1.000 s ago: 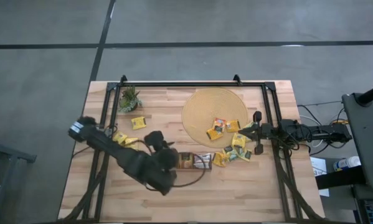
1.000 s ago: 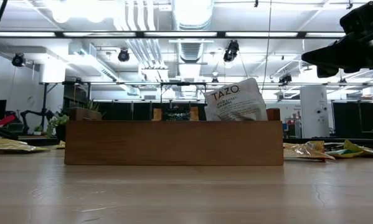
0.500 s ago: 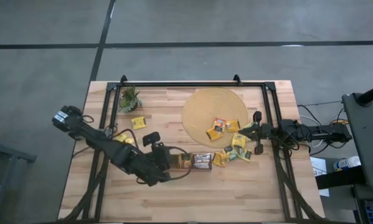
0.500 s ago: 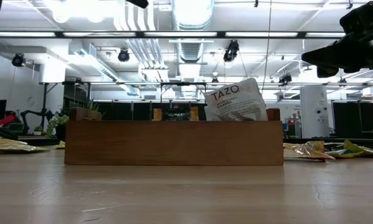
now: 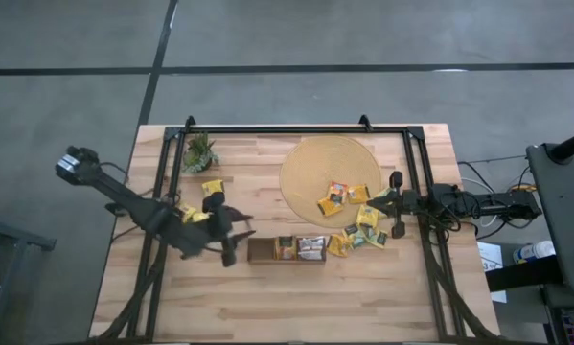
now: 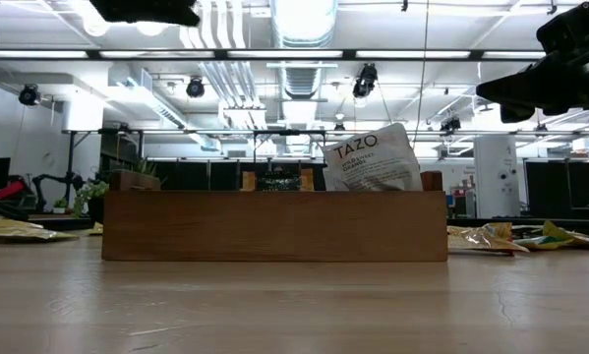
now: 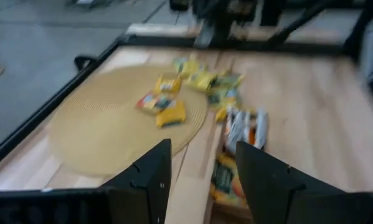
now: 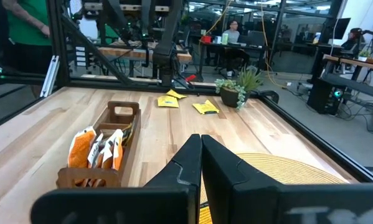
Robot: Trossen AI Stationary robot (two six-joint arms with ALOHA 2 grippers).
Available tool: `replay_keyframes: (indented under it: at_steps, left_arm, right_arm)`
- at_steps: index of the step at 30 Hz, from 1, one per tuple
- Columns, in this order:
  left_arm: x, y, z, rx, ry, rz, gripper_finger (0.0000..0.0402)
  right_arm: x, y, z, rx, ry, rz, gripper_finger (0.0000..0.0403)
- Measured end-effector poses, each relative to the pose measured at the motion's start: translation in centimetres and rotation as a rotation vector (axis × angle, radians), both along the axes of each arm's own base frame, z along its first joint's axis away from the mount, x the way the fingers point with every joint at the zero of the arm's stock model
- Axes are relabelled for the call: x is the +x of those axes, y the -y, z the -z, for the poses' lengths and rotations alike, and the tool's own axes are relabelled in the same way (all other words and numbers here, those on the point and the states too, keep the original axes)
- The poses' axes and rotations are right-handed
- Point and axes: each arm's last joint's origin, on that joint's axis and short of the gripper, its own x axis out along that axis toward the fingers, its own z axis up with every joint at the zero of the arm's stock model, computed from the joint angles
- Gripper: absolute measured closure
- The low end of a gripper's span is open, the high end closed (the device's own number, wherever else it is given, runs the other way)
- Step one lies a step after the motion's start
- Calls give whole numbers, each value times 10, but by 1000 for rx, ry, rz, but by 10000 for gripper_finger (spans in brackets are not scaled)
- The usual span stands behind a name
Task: Pick & Place Tea
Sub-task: Put the orange tea bag into the middle section of the wooden organizer
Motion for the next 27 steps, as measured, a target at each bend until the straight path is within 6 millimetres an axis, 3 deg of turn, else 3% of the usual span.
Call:
replay_keyframes:
  at_steps: [9, 14, 21, 27]
  left_arm:
    - [-55, -29, 22, -109, 296, 265, 230]
    - [-82, -43, 35, -154, 395, 284, 230]
    - [-105, -56, 55, -193, 507, 321, 230]
    - [-121, -58, 60, -196, 650, 546, 230]
  right_arm:
    - [0, 0, 0, 0, 1, 0, 394]
    - [0, 0, 0, 0, 0, 0, 394]
    - [0, 0, 0, 0, 0, 0, 394]
    - [0, 0, 0, 0, 0, 0, 394]
